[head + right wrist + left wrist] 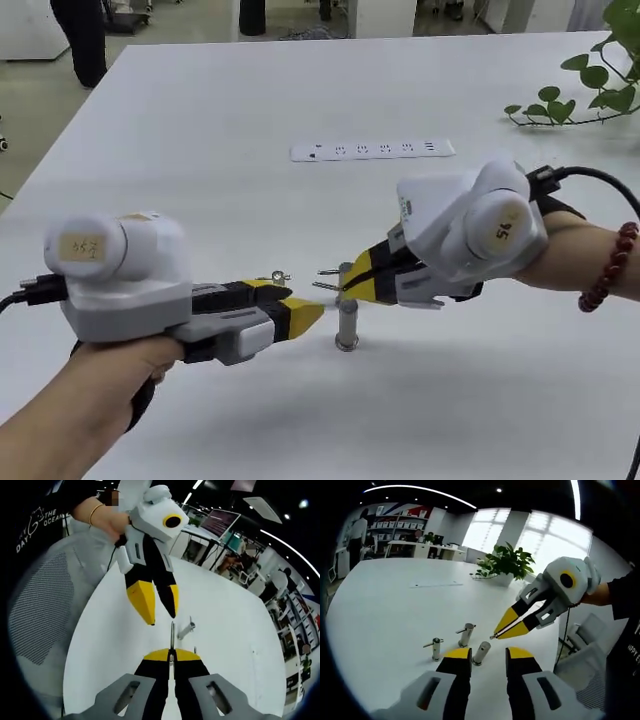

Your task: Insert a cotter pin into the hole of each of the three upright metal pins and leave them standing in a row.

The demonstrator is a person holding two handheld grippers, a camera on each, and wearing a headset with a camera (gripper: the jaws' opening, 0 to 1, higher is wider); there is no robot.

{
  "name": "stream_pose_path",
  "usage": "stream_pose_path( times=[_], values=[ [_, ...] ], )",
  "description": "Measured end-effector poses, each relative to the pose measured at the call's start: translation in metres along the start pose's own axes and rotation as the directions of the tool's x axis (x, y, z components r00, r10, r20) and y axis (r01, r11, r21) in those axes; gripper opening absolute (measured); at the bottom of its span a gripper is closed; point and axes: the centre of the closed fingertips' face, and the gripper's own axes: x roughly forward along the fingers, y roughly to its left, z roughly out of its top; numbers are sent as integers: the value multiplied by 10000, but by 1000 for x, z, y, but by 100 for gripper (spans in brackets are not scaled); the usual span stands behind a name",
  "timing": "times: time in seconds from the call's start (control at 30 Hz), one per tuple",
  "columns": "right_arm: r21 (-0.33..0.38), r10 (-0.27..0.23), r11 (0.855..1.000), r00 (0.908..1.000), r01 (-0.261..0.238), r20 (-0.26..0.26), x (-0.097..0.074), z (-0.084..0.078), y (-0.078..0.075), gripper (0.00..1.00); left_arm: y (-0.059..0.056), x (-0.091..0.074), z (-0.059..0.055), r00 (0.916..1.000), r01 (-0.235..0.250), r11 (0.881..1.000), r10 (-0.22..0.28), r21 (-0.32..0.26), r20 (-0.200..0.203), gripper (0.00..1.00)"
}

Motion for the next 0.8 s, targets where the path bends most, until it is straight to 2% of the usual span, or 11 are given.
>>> stream_pose_path(
  times=[0.33, 0.6, 0.67, 0.8],
  values=[
    [-372, 283, 9989, 9995, -277, 153, 2, 13, 12, 0, -6, 0, -5, 9994, 225, 9966, -244, -790, -225, 15],
    [-555, 386, 9978, 9991, -375, 185, 4, 19, 18, 0, -13, 0, -1, 9982, 583, 9939, -590, -936, -48, 8],
    [-532, 341, 9980, 9991, -328, 240, 3, 21, 17, 0, -14, 0, -2, 9981, 603, 9941, -612, -898, -68, 4],
    [-476, 411, 9981, 9988, -398, 259, 3, 22, 18, 0, -15, 0, -3, 9980, 624, 9937, -633, -934, -70, 3]
  ],
)
